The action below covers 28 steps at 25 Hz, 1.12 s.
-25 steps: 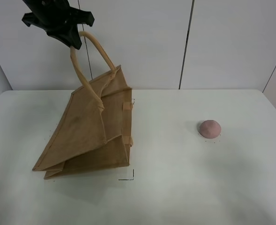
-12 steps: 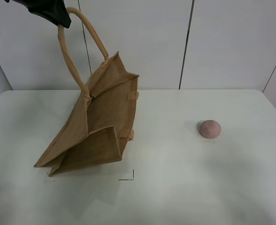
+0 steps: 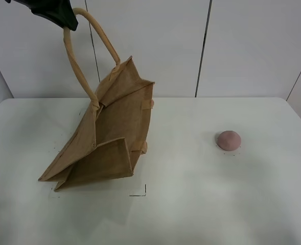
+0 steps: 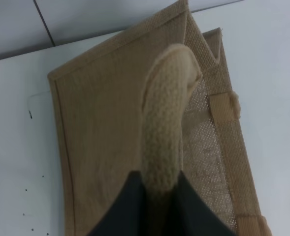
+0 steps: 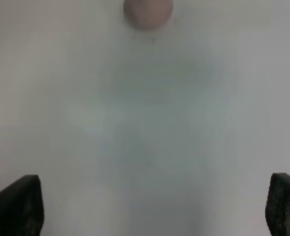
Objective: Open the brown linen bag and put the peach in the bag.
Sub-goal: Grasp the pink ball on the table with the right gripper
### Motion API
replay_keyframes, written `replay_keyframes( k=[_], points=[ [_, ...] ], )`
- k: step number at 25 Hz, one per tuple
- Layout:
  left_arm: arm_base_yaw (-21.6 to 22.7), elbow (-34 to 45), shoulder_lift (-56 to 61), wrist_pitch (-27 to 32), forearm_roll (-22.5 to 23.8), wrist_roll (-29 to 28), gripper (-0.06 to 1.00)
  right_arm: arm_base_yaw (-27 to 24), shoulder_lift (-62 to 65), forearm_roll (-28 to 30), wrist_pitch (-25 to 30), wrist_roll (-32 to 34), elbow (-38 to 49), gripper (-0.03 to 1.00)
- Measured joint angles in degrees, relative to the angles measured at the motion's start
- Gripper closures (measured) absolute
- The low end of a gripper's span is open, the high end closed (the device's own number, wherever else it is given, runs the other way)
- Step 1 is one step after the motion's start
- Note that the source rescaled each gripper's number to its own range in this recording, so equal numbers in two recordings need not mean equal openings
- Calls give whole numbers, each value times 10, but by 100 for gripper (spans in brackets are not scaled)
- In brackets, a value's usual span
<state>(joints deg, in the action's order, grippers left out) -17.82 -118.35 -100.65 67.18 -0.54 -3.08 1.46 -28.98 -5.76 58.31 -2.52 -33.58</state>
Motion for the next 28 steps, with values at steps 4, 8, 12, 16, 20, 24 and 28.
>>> replay_keyframes(
  k=[4,8,12,16,20,24,28],
  points=[
    [0,0,0,0,0,0,94,0,-204,0,-9,-3,-65,-3],
    [0,0,0,0,-7,0,94,0,-396,0,-20,-9,-144,-3],
    [0,0,0,0,-8,0,94,0,-548,0,-46,-10,-243,-3],
    [0,0,0,0,-9,1,94,0,-672,0,-53,-12,-345,-3],
    [0,0,0,0,-9,1,94,7,-773,2,-35,-13,-443,-3],
    [0,0,0,0,-9,1,94,22,-844,4,-25,-13,-510,-3],
    [0,0,0,0,-9,1,94,25,-893,5,-28,-13,-548,-3]
  ],
)
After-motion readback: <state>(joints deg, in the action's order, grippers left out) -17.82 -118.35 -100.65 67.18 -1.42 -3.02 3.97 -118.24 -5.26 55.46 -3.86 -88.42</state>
